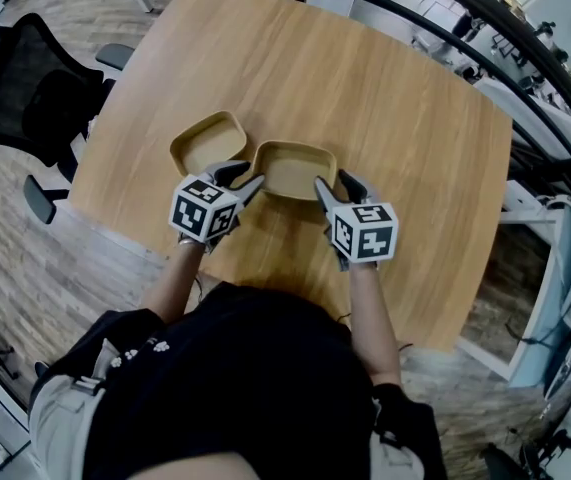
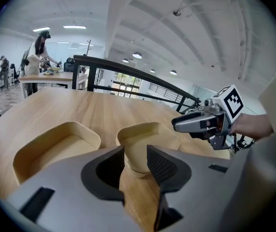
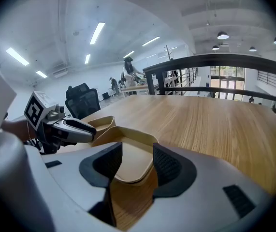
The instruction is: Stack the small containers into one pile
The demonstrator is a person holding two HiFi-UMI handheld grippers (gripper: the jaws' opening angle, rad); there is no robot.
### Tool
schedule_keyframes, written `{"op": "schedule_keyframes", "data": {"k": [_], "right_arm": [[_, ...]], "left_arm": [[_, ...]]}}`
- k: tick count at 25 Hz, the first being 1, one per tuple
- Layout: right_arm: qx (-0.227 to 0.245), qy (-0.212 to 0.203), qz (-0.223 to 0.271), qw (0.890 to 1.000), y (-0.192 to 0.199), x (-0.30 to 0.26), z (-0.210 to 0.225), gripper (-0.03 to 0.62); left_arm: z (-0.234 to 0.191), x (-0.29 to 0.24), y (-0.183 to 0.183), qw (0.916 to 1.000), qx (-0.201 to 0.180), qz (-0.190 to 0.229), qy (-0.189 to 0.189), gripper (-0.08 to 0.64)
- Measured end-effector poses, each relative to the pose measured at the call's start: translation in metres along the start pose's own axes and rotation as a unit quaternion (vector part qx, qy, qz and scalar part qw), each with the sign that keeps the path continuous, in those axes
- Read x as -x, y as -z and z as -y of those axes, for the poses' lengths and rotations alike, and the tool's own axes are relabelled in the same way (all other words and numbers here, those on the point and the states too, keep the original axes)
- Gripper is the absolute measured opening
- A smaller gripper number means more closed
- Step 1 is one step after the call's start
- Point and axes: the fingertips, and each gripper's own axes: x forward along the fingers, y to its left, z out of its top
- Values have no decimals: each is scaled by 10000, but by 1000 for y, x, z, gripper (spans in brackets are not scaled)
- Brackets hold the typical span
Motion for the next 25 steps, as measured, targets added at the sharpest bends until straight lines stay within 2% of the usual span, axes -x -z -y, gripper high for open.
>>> {"op": "schedule_keyframes", "data": {"k": [8, 15, 21, 25], "right_arm": [[114, -10, 209, 9997, -15, 0, -26, 187], [5, 12, 547, 9985, -34, -6, -52, 187], [196, -208, 644, 9975, -47, -7, -76, 187], [304, -484, 743, 9956, -48, 1, -89, 187]], "left_arm": [[-11, 26, 1, 9997, 14, 229, -81, 133], [-27, 52, 6, 9995, -161, 269, -88, 133], [-48, 79, 10, 9980, 43, 449, -443, 133], [-38, 94, 11, 9955, 209, 645, -660, 133]]}}
